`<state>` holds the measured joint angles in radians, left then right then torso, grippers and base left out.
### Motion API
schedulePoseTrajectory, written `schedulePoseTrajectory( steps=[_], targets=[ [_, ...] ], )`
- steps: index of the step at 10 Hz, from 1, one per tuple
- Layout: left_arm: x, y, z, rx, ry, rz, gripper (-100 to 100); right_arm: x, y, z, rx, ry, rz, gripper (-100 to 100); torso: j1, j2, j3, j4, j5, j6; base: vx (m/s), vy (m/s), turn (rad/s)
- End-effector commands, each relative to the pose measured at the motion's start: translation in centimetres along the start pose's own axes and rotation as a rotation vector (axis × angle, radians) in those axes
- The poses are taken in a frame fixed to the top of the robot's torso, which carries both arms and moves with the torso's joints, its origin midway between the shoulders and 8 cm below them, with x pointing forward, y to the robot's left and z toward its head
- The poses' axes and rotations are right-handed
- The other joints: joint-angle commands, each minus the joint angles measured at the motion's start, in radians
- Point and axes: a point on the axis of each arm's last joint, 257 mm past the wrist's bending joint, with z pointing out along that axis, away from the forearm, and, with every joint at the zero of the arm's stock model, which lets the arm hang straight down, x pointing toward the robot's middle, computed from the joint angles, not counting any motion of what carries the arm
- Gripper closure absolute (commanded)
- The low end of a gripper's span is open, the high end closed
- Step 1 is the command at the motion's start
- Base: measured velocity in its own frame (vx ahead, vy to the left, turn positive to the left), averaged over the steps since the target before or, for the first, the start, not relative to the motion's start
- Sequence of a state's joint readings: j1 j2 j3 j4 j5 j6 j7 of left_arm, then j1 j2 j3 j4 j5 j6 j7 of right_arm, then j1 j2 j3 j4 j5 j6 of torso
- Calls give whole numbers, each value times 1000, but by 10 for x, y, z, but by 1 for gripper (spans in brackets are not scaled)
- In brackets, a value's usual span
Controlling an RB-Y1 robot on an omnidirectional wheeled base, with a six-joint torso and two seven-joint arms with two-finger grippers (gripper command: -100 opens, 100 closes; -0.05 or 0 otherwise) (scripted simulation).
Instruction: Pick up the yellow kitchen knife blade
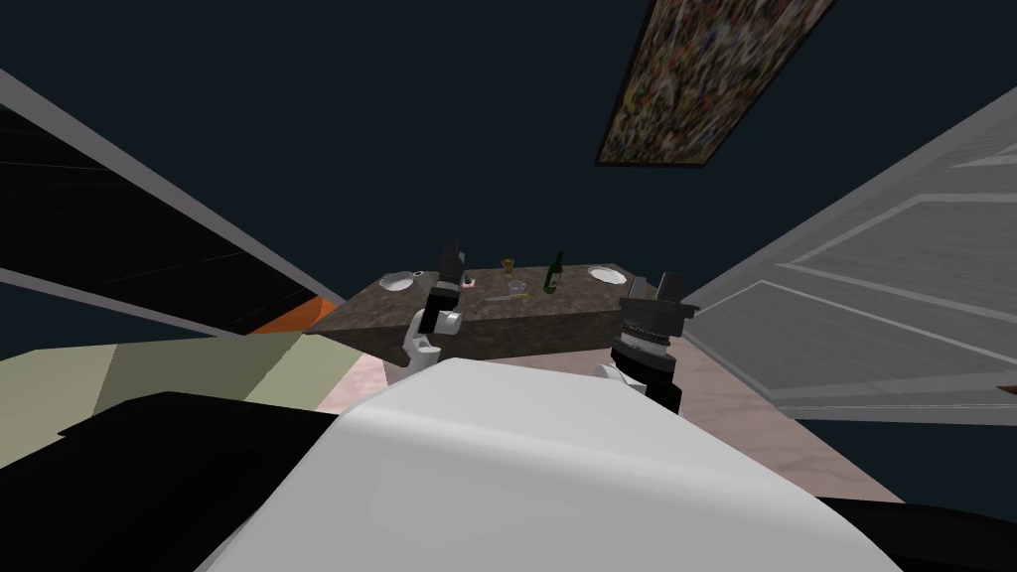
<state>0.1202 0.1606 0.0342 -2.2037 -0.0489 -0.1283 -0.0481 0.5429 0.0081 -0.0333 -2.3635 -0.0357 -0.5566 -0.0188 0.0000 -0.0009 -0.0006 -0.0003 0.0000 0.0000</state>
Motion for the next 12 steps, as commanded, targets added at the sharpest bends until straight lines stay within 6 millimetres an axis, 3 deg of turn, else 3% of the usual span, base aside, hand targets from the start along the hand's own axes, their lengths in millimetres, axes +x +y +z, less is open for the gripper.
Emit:
schedulePoseTrajectory(
  steps=[1, 2, 3, 4, 5, 10, 12],
  targets=[
    [0, 8, 6, -24, 2, 1, -100, 0, 0, 0, 0, 0, 0, 0, 0, 0, 0, 0, 0, 0, 0, 0, 0],
    [-1, 25, 15, -66, 4, 6, -100, 0, 0, 0, 0, 0, 0, 0, 0, 0, 0, 0, 0, 0, -2, -3, 18],
    [0, 25, 17, -66, 5, 5, -100, 0, 0, 0, 0, 0, 0, 0, 0, 0, 0, 0, 0, 0, 0, 0, 0],
    [-1, 42, 26, -109, 5, 7, -100, 0, 0, 0, 0, 0, 0, 0, 0, 1, 0, 0, 0, 0, -9, -4, 13],
    [-1, 43, 27, -116, 6, 6, -100, 0, 0, 0, 0, 0, 0, 0, 0, 1, 1, 0, 0, 0, -8, -3, 6],
    [-4, 97, 57, -258, 0, -8, -100, 0, 0, 0, 0, 0, 0, 0, 0, 1, 1, 0, 0, 0, -14, -1, 10],
    [-3, 106, 57, -293, 1, -9, -100, 0, 0, 0, 0, 0, 0, 0, 0, 2, 1, 0, 0, 0, -6, -1, 1]
  ],
)
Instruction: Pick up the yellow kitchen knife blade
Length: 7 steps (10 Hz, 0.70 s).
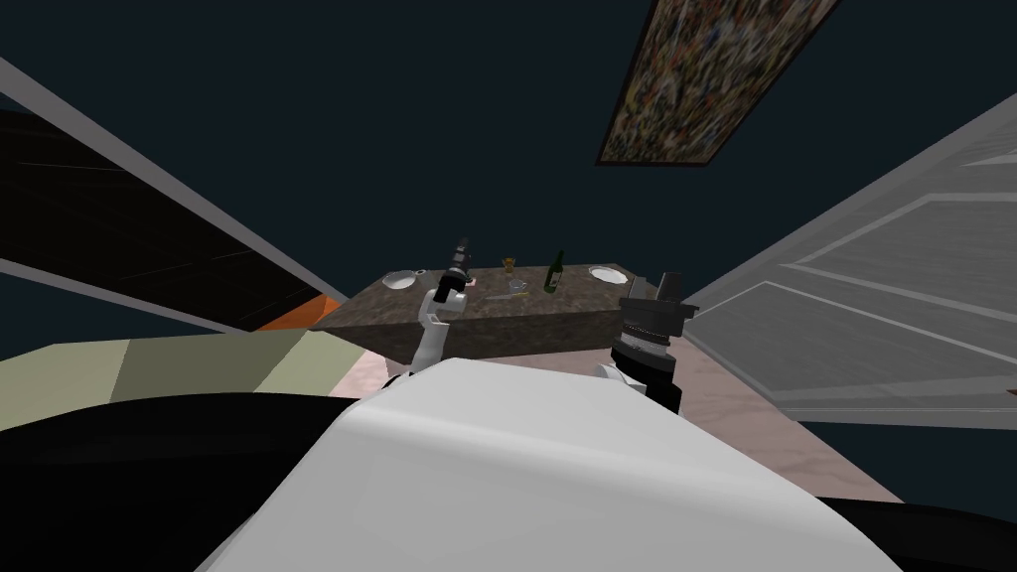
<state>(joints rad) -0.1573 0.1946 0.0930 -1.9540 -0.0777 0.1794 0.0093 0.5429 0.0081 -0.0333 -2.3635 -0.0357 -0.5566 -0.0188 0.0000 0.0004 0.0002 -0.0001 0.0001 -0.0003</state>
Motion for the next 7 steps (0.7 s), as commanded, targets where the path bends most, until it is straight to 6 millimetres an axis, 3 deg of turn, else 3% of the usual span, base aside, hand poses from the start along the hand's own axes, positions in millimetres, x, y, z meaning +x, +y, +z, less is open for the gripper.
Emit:
schedulePoseTrajectory(
  steps=[1, 5, 7],
  targets=[
    [-2, 14, 13, -50, -4, -13, -100, 0, 0, 0, 0, 0, 0, 0, 0, 0, 0, 0, 0, 0, -9, -1, 9],
    [-2, 43, 39, -168, -10, -50, -100, 0, 0, 0, 0, 0, 0, 0, 0, 0, 0, 0, 0, 0, -13, -4, 1],
    [1, 61, 41, -223, -8, -52, -100, 0, 0, 0, 0, 0, 0, 0, 0, 0, 0, 0, 0, 0, -5, -1, 0]
  ],
)
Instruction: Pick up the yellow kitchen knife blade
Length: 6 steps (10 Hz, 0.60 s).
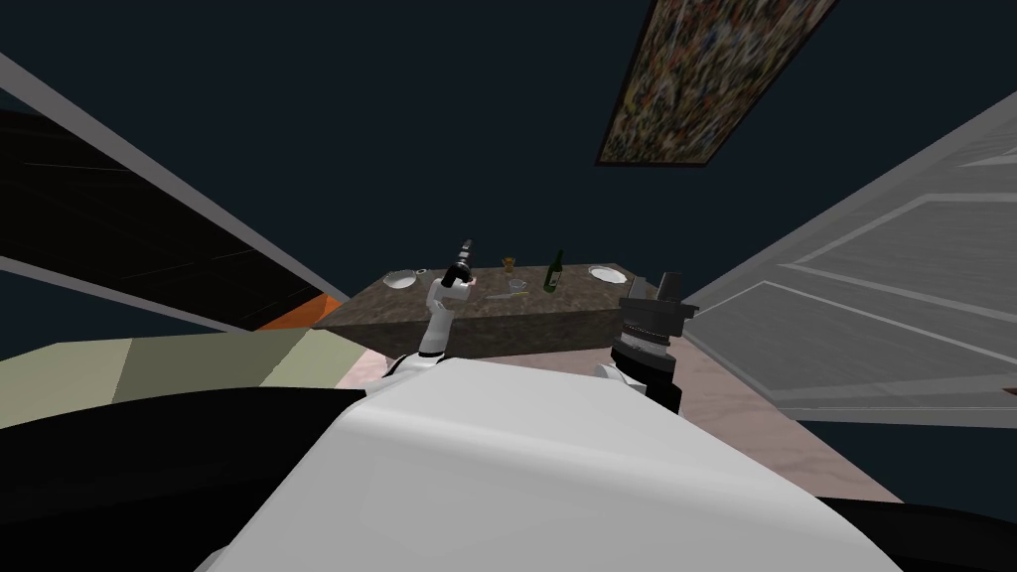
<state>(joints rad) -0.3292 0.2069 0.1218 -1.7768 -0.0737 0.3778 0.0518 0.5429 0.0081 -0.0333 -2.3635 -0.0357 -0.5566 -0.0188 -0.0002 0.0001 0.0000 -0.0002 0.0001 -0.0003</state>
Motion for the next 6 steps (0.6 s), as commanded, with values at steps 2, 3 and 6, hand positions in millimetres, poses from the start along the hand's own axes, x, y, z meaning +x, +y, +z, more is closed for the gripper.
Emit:
schedulePoseTrajectory(
  steps=[2, 3, 6],
  targets=[
    [2, 23, 15, -94, -1, -25, -100, 0, 0, 0, 0, 0, 0, 0, 0, 0, 0, 0, 0, 0, 0, 0, 0],
    [3, 23, 24, -116, -2, -53, -100, 0, 0, 0, 0, 0, 0, 0, 0, 0, 0, 0, 0, 0, -5, -5, -8],
    [9, 41, 36, -207, 1, -85, -100, 0, 0, 0, 0, 0, 0, 0, 0, 0, 0, 0, 0, 0, 0, 0, 0]
  ],
)
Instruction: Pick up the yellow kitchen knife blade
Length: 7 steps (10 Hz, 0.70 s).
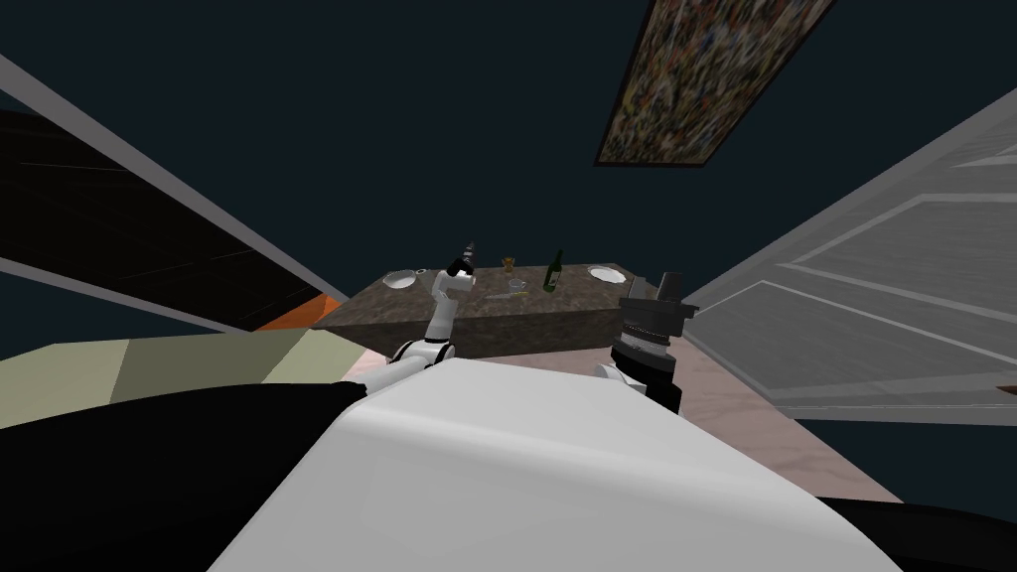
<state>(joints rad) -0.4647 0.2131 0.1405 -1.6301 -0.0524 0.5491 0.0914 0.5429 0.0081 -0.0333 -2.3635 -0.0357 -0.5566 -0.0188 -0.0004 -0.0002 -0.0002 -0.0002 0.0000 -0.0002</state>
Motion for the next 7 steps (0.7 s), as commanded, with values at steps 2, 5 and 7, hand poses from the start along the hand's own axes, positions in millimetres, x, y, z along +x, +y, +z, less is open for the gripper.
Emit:
schedulePoseTrajectory(
  steps=[2, 5, 7],
  targets=[
    [4, 19, 11, -75, 0, -15, -100, 0, 0, 0, 0, 0, 0, 0, 0, 0, 0, 0, 0, 0, 0, 0, 0],
    [10, 35, 22, -161, 5, -47, -100, 0, 0, 0, 0, 0, 0, 0, 0, 0, 0, 0, 0, 0, 4, -2, -8],
    [19, 50, 30, -243, 12, -80, -100, 0, 0, 0, 0, 0, 0, 0, 0, 0, 0, 0, 0, 0, 8, -3, -14]
  ],
)
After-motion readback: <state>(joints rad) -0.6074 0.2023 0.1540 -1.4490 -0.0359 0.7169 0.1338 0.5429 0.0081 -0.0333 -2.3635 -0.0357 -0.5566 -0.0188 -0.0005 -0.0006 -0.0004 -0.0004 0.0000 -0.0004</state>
